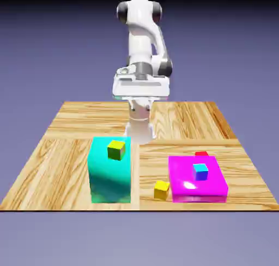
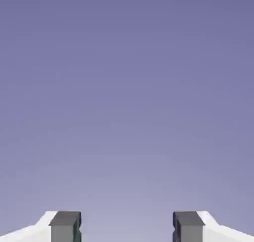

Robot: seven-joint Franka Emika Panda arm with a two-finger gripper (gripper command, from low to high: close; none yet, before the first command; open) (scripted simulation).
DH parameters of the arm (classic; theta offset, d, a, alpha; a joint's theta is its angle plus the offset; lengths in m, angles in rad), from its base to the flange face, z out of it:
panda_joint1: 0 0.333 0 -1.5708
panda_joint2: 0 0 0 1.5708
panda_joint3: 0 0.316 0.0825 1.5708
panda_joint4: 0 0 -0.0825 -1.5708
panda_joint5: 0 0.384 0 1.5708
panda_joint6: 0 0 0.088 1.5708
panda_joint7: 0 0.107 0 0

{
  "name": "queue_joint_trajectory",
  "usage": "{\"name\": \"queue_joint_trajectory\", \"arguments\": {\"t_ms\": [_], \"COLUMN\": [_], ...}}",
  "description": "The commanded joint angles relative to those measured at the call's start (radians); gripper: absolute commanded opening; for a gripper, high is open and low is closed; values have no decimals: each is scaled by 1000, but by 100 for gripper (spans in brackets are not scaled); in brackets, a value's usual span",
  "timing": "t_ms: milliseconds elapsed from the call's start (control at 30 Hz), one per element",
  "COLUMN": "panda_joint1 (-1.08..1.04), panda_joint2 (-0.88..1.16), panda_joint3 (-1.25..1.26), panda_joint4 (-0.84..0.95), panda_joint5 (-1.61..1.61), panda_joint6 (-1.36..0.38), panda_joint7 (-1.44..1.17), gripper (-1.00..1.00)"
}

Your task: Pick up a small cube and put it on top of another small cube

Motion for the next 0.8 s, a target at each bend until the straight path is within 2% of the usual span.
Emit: {"name": "queue_joint_trajectory", "arguments": {"t_ms": [0,767], "panda_joint1": [15,350], "panda_joint2": [31,735], "panda_joint3": [-9,-215], "panda_joint4": [11,275], "panda_joint5": [44,1044], "panda_joint6": [-13,-309], "panda_joint7": [40,967], "gripper": [0,0]}}
